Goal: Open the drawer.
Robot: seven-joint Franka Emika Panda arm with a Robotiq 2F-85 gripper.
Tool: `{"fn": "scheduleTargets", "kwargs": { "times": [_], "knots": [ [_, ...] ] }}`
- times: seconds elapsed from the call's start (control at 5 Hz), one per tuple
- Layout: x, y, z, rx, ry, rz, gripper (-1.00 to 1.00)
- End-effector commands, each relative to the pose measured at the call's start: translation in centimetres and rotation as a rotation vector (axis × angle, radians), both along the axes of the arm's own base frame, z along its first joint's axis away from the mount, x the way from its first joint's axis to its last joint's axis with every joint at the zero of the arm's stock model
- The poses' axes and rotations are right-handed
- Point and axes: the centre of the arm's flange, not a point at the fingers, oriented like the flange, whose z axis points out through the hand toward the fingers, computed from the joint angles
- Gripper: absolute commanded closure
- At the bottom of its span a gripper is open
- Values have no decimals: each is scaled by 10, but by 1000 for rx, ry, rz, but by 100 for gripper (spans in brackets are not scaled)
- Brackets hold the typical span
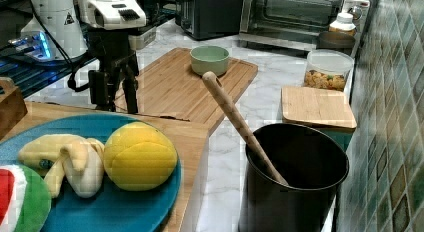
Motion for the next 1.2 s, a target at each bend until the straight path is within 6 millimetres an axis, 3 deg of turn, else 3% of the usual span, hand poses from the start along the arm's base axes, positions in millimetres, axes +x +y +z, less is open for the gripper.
{"fn": "scheduleTargets", "kwargs": {
  "times": [0.2, 0.6, 1.0, 1.2],
  "knots": [
    [-6, 177, -1, 145, 109, 240, -100],
    [-30, 253, 6, 186, 114, 218, -100],
    [-33, 265, 15, 184, 116, 224, -100],
    [-29, 272, 45, 161, 118, 203, -100]
  ]
}}
